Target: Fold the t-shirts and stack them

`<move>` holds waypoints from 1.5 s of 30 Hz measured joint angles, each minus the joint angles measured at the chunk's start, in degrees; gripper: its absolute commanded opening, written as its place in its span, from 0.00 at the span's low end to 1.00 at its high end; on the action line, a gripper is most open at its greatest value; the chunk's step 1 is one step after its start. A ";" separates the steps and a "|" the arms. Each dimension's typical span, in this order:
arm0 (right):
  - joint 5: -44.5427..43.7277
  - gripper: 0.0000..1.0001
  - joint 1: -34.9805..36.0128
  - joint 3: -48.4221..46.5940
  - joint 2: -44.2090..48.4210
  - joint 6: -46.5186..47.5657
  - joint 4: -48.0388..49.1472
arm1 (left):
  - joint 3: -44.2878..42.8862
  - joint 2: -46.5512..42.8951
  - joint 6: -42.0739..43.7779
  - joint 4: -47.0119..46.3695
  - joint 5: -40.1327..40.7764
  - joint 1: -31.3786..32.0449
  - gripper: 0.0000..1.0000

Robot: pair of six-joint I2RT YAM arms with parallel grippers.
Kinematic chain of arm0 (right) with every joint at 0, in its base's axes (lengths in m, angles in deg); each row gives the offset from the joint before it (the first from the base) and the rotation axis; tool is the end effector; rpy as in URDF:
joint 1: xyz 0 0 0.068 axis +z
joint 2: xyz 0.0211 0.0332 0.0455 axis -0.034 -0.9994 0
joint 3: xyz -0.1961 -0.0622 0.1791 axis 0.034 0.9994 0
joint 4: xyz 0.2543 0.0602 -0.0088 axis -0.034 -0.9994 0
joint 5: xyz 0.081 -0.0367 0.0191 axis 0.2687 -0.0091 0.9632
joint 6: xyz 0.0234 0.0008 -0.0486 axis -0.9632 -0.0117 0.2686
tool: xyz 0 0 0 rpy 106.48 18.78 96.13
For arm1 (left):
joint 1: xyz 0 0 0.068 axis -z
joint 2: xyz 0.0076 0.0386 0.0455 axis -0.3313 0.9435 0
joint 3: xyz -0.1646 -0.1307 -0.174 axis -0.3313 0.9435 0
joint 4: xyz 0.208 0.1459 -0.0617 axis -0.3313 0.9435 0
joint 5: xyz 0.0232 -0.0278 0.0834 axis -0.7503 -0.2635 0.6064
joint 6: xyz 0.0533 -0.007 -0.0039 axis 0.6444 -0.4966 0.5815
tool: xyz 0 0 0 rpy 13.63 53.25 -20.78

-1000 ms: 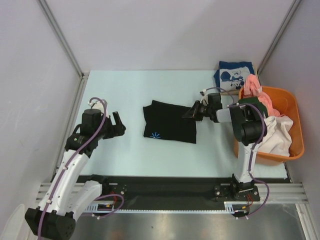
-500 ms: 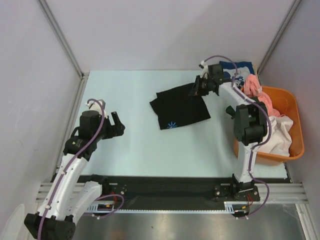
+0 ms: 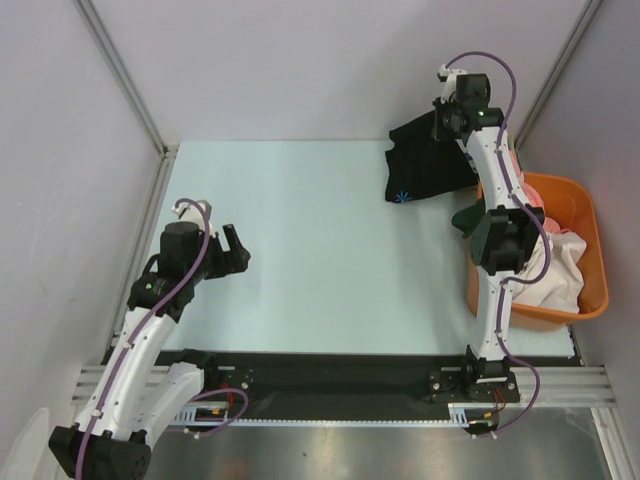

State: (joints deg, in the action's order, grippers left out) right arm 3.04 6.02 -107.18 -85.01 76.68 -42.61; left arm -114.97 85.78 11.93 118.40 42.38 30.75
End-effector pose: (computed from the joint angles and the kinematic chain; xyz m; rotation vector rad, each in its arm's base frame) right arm 0.5053 0.0394 0.3448 -0.2646 2.1813 0.0794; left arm 0.1601 -0.0328 0.2989 -0.1588 2.2209 -0.3141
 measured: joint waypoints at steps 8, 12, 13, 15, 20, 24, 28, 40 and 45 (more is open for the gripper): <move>-4.57 0.00 -2.38 -4.85 -3.19 7.76 1.49 | 0.11 0.07 0.00 -0.04 -0.04 0.00 0.87; -4.66 0.00 -3.45 -5.84 -3.96 10.67 4.61 | 0.13 0.20 0.00 -0.04 -0.04 0.00 0.87; -3.98 0.00 -3.87 -6.38 -4.33 11.10 5.49 | 0.13 0.37 0.00 -0.04 -0.04 0.00 0.87; -2.60 0.00 -5.18 -7.65 -5.20 11.76 7.32 | 0.13 0.72 0.00 -0.04 -0.04 0.00 0.87; 0.48 0.00 -9.42 -8.81 -6.78 13.40 10.67 | 0.13 1.57 0.00 -0.07 -0.02 0.00 0.87; 2.89 0.00 -12.09 -8.81 -7.74 13.81 12.39 | 0.13 2.01 0.00 -0.09 -0.02 0.00 0.87; 5.68 0.00 -14.16 -8.81 -8.87 14.03 14.95 | 0.13 2.56 0.00 -0.09 -0.02 0.00 0.87; 7.63 0.19 -18.73 -8.96 -14.08 13.73 23.17 | 0.13 4.31 -0.02 -0.07 0.00 0.00 0.86; 6.43 0.74 -19.71 -8.94 -15.65 13.25 26.60 | 0.13 4.87 -0.02 -0.04 0.00 0.00 0.86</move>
State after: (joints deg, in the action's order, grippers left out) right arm 9.47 -13.69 -116.12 -100.66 89.93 -16.01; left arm -114.84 90.65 11.91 118.36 42.38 30.75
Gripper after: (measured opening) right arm 0.303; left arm 0.859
